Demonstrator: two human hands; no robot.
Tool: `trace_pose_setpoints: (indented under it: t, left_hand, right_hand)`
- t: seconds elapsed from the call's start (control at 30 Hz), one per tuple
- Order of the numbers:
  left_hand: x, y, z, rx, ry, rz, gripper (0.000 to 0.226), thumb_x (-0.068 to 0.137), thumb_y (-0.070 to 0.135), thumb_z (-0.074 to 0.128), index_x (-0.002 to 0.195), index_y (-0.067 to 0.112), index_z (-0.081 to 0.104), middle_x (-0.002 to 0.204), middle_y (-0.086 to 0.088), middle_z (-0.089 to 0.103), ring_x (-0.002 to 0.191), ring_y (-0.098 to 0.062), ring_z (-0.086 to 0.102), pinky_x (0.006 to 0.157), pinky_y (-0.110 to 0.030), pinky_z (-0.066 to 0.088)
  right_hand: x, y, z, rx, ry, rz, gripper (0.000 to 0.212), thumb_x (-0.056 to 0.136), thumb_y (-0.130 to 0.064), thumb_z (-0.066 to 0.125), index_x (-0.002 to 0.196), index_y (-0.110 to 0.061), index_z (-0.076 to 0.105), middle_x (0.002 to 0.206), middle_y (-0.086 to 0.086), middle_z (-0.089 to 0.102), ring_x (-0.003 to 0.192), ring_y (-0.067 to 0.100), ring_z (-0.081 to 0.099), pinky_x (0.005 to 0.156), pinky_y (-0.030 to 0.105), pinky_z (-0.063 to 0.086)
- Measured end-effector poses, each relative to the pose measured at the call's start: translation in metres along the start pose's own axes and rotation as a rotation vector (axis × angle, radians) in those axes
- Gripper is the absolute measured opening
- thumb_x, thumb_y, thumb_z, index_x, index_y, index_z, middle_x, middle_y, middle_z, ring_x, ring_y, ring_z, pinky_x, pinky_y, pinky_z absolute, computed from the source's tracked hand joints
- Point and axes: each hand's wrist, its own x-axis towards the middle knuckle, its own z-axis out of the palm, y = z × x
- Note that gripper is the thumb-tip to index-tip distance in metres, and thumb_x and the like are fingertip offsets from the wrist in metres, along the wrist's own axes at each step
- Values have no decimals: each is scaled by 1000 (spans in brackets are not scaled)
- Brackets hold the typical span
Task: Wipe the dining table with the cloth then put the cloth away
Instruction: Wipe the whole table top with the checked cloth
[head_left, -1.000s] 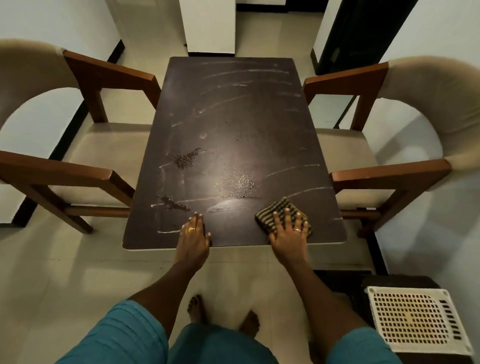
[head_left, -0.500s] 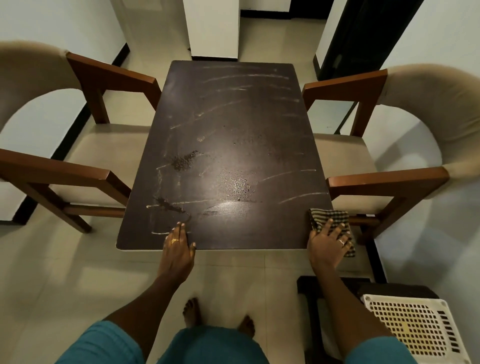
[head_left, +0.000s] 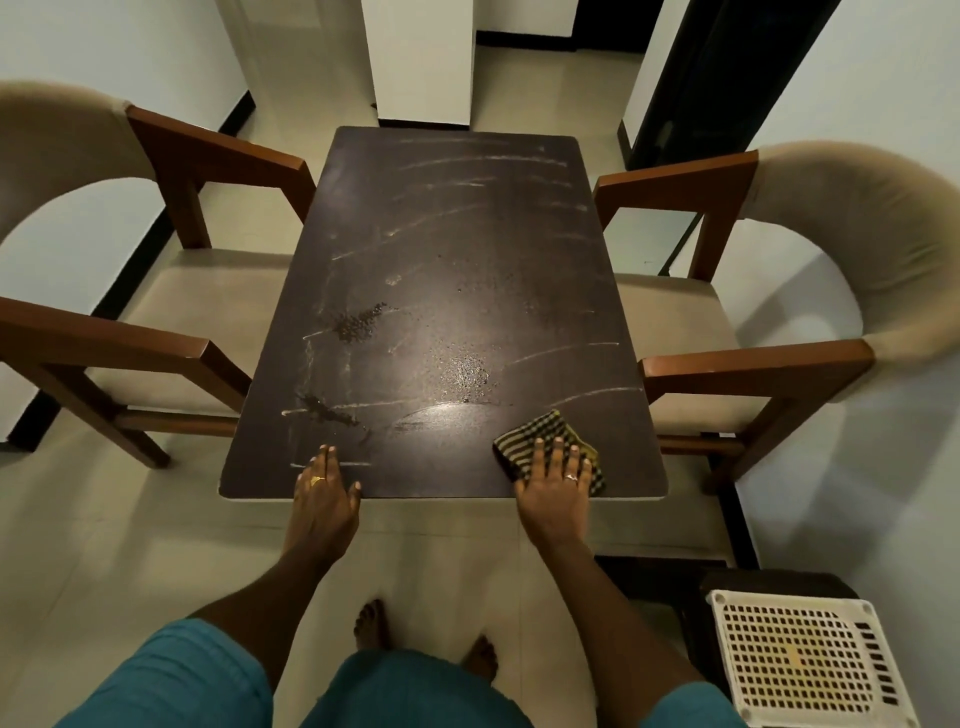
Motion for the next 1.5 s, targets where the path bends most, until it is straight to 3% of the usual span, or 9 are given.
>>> trace_pose_setpoints:
  t: [0.07,0.23,0.43,0.7,0.83,0.93,1.13,1.37,1.5]
  left_hand:
    - [0,-2,-4,-2,17,-19,62,95,24,45,144,-2,19,152,-21,24,142,-35,21,118,-44,16]
    - [-5,-23,-14,19,49,-100,64,95,26,46,144,-3,17,152,-22,24,141,-36,22,117,-45,20]
    - [-11,-53,-29,-30,126,-233,64,93,21,49,144,-3,18,149,-23,27,137,-38,27,115,-47,25]
    - [-17,-86,-45,-52,150,-305,62,93,16,48,143,-3,19,149,-23,28,137,-37,30,114,-45,28]
    - [-13,-102,-45,-138,141,-258,46,92,11,47,135,-1,36,132,-20,52,121,-34,50,104,-46,42]
    - [-10,-108,-46,-209,177,-238,43,92,2,43,135,-1,39,131,-20,53,121,-34,50,105,-42,42]
    - [-4,-113,-56,-299,186,-329,54,90,-6,35,142,7,31,129,-20,55,120,-32,51,98,-40,43]
    - [6,-133,-72,-359,163,-375,52,93,5,41,144,9,29,116,-26,62,104,-38,60,89,-44,50]
    - [12,-134,-70,-352,133,-344,52,93,8,44,143,8,31,117,-23,63,105,-36,61,90,-43,50]
  right_hand:
    - [6,21,-4,42,42,87,63,95,-37,43,148,-5,27,150,27,28,138,48,25,113,58,13]
    - [16,65,-9,34,98,224,62,97,-34,41,149,-4,23,155,27,15,142,48,12,114,58,8]
    - [14,28,9,112,88,188,59,84,-28,39,126,9,54,131,33,51,120,59,43,97,74,24]
    - [6,-80,19,88,0,-81,63,73,-34,35,113,3,67,117,26,64,106,51,59,86,72,37]
    - [-1,-152,23,48,-10,-219,65,72,-37,35,113,0,68,117,23,66,107,47,61,87,69,41]
    - [-6,-210,26,38,-22,-289,66,71,-39,35,115,-2,67,120,21,65,110,45,61,89,66,41]
    - [-18,-299,37,-85,10,-513,71,69,-50,68,127,-11,60,131,13,60,123,38,53,101,60,35]
    - [-11,-307,39,-179,-87,-830,55,83,-46,33,128,-29,58,132,4,61,121,34,56,101,56,38]
    - [2,-306,32,-201,-87,-840,58,85,-45,26,132,-29,55,136,6,56,126,37,51,103,59,34]
